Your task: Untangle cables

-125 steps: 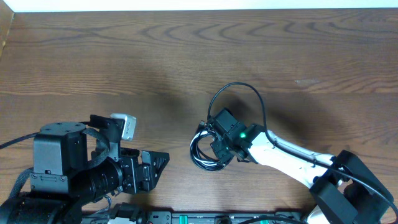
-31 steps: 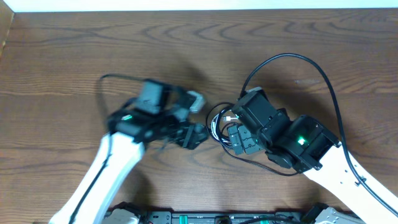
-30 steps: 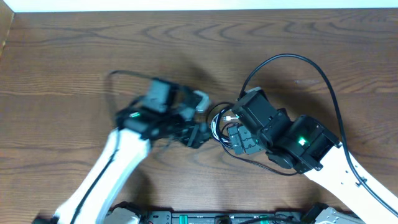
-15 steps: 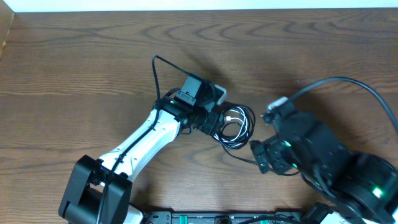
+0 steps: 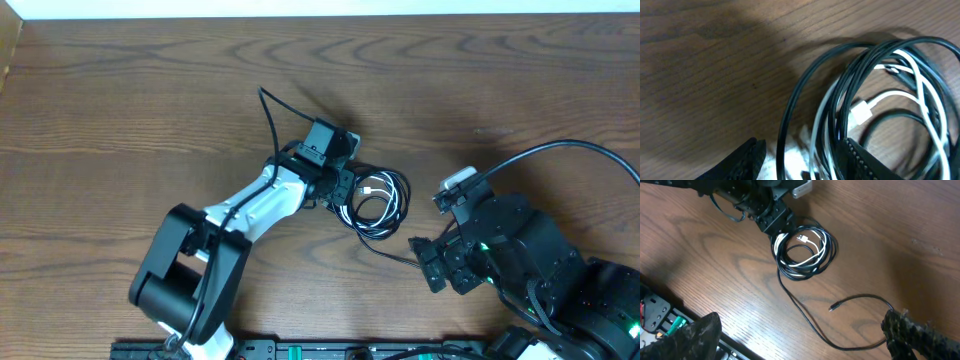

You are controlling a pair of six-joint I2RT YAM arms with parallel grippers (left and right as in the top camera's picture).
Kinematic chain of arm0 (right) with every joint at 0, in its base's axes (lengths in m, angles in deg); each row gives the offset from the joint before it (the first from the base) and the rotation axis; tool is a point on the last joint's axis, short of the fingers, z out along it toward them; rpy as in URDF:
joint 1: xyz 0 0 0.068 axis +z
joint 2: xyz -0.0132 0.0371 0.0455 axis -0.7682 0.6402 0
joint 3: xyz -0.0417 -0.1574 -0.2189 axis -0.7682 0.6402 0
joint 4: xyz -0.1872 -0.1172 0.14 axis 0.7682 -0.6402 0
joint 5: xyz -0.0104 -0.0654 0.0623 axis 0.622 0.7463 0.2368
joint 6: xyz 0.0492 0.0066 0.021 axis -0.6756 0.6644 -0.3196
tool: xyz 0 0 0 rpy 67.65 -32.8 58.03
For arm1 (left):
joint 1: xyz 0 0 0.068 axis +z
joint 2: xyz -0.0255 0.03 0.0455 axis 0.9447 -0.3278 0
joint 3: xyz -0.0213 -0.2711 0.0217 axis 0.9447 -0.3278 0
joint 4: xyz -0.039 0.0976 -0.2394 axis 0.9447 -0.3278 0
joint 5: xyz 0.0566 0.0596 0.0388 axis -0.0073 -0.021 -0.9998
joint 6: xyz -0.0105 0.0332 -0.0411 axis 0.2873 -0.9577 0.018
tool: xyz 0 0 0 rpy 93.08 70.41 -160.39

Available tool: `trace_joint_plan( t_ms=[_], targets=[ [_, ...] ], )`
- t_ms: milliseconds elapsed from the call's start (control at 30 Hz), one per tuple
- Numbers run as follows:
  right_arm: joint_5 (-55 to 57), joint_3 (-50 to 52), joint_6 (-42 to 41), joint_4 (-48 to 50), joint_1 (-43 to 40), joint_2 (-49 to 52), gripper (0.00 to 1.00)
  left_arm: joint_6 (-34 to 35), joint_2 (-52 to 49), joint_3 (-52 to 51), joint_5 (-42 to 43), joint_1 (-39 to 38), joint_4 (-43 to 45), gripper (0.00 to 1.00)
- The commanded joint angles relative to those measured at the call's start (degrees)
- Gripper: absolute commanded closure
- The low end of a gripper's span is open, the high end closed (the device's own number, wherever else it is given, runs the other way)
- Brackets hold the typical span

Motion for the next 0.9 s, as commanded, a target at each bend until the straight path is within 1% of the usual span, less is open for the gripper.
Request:
trace_joint_plan(
  t_ms=[0,67,100,200,233,267,367,500,533,600,700,867],
  targets=[
    [-0.59,-0.17,0.79,-0.24,0.13,-0.09,0.01,0.22,-1.03,0.0,-0.81,0.2,0.96,0.49],
    [-1.11,-0.17,0.79,-0.22,0.13,-0.09,0.01,0.04,-1.31,0.0,-0.92,0.2,1.14,0.49],
    [-1.46,-0.17,0.79,-0.22,0.13,-0.09,0.01,0.04,-1.38,0.0,-0.92,0.2,1.09,0.53],
    [-1.66,-0.17,0.79,-0.2,0.13,-0.11,0.01,0.04,-1.44,-0.02,-0.9,0.2,0.55,0.74],
    [-1.66,-0.17,0.79,-0.17,0.13,-0.11,0.01,0.07,-1.44,0.0,-0.87,0.2,0.28,0.86],
    [-1.84,-0.17,0.79,-0.2,0.13,-0.11,0.01,0.07,-1.44,0.0,-0.9,0.2,0.04,0.92],
    [-2.05,-0.17,0.76,-0.22,0.13,-0.09,0.01,0.11,-1.38,0.0,-0.87,0.2,-1.07,0.92],
    [-2.03,-0.17,0.74,-0.13,0.13,-0.09,0.01,0.07,1.36,0.59,-0.7,0.2,-5.7,0.93],
    [-2.03,-0.17,0.76,-0.11,0.13,-0.09,0.02,0.02,2.8,1.03,-0.72,0.24,-7.45,0.93],
    [-1.79,-0.15,0.76,-0.09,0.13,0.0,0.07,-0.59,6.32,2.05,-0.72,0.26,-10.34,0.93],
    [-1.77,-0.15,0.74,0.31,0.13,1.03,0.09,-2.58,16.15,4.96,-0.72,0.26,-14.49,0.92],
    [-1.55,-0.15,0.76,0.87,0.13,4.59,0.1,-3.32,33.38,9.84,-0.72,0.26,-13.68,0.92]
  ],
)
